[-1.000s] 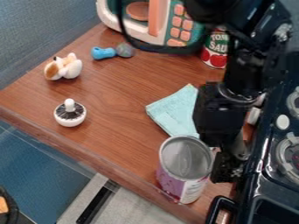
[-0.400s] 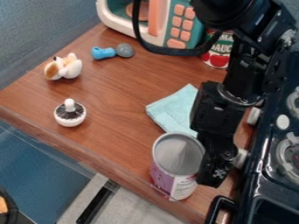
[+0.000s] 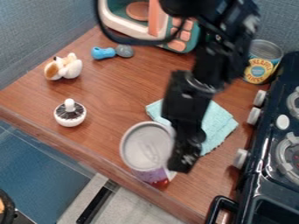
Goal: Move the can in the table
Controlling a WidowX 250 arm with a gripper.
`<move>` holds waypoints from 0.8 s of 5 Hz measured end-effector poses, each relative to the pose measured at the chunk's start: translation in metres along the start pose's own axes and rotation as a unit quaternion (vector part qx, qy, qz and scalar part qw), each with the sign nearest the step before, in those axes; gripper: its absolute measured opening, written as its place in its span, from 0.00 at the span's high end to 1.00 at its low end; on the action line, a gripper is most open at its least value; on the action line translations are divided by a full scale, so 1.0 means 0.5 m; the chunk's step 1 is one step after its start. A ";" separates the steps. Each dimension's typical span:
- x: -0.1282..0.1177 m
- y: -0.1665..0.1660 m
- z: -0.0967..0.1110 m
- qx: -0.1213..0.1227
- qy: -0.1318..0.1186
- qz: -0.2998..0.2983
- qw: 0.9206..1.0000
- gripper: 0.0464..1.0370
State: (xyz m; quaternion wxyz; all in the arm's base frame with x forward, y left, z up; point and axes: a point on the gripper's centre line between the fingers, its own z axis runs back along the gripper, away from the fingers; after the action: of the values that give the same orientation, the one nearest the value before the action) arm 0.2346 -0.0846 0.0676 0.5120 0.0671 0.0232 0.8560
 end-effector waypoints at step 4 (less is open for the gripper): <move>0.100 -0.115 -0.010 0.012 0.021 0.091 0.996 0.04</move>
State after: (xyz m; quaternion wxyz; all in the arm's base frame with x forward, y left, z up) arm 0.2610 -0.0132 0.0611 0.4308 0.0567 0.0384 0.8998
